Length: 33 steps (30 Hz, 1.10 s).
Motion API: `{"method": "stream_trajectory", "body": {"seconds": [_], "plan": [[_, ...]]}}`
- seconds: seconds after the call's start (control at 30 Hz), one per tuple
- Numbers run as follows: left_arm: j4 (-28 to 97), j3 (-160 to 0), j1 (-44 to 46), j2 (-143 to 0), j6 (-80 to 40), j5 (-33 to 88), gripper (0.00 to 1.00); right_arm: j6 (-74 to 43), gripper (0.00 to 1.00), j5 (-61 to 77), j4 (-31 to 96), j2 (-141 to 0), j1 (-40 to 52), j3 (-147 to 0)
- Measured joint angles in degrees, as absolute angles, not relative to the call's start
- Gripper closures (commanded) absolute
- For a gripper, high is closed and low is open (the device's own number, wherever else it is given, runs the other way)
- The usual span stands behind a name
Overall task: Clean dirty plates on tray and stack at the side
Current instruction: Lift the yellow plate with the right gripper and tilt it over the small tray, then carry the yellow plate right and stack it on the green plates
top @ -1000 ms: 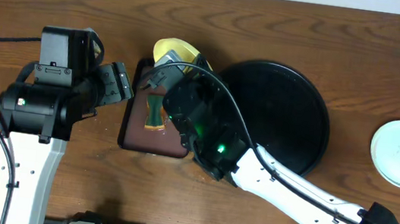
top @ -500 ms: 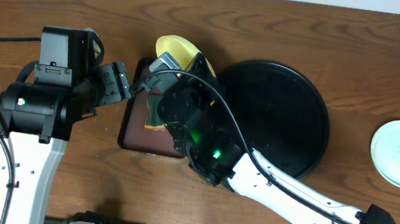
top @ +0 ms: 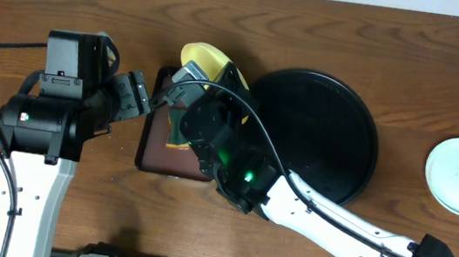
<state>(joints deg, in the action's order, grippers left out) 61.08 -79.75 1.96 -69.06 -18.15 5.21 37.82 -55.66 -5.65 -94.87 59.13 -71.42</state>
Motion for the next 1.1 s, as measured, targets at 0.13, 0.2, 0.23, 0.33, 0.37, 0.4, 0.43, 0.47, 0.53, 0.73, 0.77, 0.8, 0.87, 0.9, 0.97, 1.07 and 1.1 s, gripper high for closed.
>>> {"method": "stream_trajectory", "body": {"seconds": [0.13, 0.2, 0.23, 0.33, 0.37, 0.4, 0.43, 0.47, 0.53, 0.73, 0.77, 0.8, 0.87, 0.9, 0.97, 1.07, 1.1], "plan": [[61.1, -79.7, 2.0, -69.1, -18.2, 5.2, 0.17, 35.7, 0.99, -55.5, -3.8, -94.8, 58.7, -71.5], [61.1, -79.7, 2.0, -69.1, -18.2, 5.2, 0.17, 34.4, 0.99, -54.8, -1.8, -94.9, 58.2, -71.5], [61.1, -79.7, 2.0, -69.1, -18.2, 5.2, 0.17, 33.5, 0.99, -54.0, -1.5, -94.8, 57.9, -71.5], [61.1, -79.7, 2.0, -69.1, -18.2, 5.2, 0.17, 32.5, 0.99, -51.3, 1.5, -94.8, 57.4, -71.5], [61.1, -79.7, 2.0, -69.1, -18.2, 5.2, 0.17, 31.6, 0.99, -51.7, 1.0, -94.8, 57.3, -71.5], [61.1, -79.7, 2.0, -69.1, -18.2, 5.2, 0.17, 30.0, 0.99, -51.6, 0.8, -94.8, 57.3, -71.5], [61.1, -79.7, 2.0, -69.1, -18.2, 5.2, 0.17, 28.8, 0.99, -51.2, 1.5, -94.8, 57.2, -71.5], [61.1, -79.7, 2.0, -69.1, -18.2, 5.2, 0.17, 27.5, 0.99, -50.3, 3.1, -94.7, 57.0, -71.5], [61.1, -79.7, 2.0, -69.1, -18.2, 5.2, 0.17, 24.0, 0.99, -48.9, 6.1, -94.8, 56.5, -71.5], [61.1, -79.7, 2.0, -69.1, -18.2, 5.2, 0.18, 10.7, 0.99, -45.5, 15.4, -94.5, 53.3, -71.5], [61.1, -79.7, 2.0, -69.1, -18.2, 5.2, 0.17, 7.9, 0.99, -43.7, 17.8, -94.1, 52.1, -71.5], [61.1, -79.7, 2.0, -69.1, -18.2, 5.2, 0.17, 4.5, 0.99, -40.9, 20.0, -93.6, 50.2, -71.5], [61.1, -79.7, 2.0, -69.1, -18.2, 5.2, 0.17, -1.2, 0.99, -34.8, 23.5, -92.1, 46.3, -71.5], [61.1, -79.7, 2.0, -69.1, -18.2, 5.2, 0.17, -3.5, 0.99, -31.2, 25.1, -91.1, 43.9, -71.5], [61.1, -79.7, 2.0, -69.1, -18.2, 5.2, 0.17, -8.3, 0.99, -23.3, 27.7, -88.8, 37.6, -71.5], [61.1, -79.7, 2.0, -69.1, -18.2, 5.2, 0.17, -14.5, 0.99, -9.7, 32.7, -85.0, 25.4, -71.5], [61.1, -79.7, 2.0, -69.1, -18.2, 5.2, 0.17, -16.0, 0.99, -5.8, 34.2, -84.0, 20.7, -71.5]]}}
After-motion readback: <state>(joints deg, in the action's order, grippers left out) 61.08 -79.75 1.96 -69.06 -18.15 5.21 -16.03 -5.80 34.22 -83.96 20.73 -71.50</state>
